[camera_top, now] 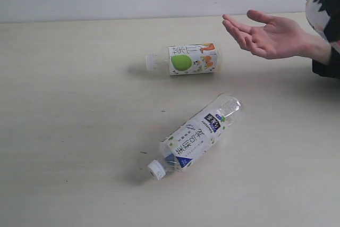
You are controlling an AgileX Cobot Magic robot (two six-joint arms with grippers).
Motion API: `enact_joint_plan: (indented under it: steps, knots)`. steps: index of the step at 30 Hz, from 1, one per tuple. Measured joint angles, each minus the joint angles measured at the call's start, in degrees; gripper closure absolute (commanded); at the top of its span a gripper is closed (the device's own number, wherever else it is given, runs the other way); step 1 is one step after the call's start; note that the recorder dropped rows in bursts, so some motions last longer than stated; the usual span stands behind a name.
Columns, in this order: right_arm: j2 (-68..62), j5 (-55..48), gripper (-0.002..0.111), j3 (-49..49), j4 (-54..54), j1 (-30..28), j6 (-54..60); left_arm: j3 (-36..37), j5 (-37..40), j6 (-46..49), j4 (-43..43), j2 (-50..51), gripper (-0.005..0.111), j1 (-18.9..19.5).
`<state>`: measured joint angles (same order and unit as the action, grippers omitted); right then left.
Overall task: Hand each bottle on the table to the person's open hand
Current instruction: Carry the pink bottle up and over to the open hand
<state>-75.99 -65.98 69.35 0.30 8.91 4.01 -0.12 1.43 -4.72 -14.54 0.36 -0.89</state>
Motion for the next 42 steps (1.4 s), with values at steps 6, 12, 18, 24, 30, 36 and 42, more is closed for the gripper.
enact_joint_plan:
  steps: [6,12,18,24,30,36,42]
  knots:
    - [-11.5,1.6,0.108,10.7,0.0,0.0,0.5,0.0,0.0,0.0,0.0,0.0,0.107,0.0]
    - [-20.9,7.0,0.108,13.5,3.4,0.0,4.1,0.0,0.0,0.0,0.0,0.0,0.107,0.0]
    - [-26.6,10.4,0.108,13.7,5.4,0.0,6.3,0.0,0.1,0.0,0.0,0.0,0.107,0.0]
    - [-30.2,11.1,0.108,13.7,5.3,0.0,6.7,0.0,0.1,0.0,0.0,0.0,0.107,0.0]
    - [-31.9,11.4,0.108,13.7,5.3,0.0,6.7,0.0,0.1,0.0,0.0,0.0,0.107,0.0]
    - [-32.0,11.5,0.094,13.7,5.3,0.0,6.7,0.0,0.1,0.0,0.0,0.0,0.107,0.0]
    - [-32.0,11.4,0.069,13.7,5.3,0.0,6.7,0.0,0.1,0.0,0.0,0.0,0.107,0.0]
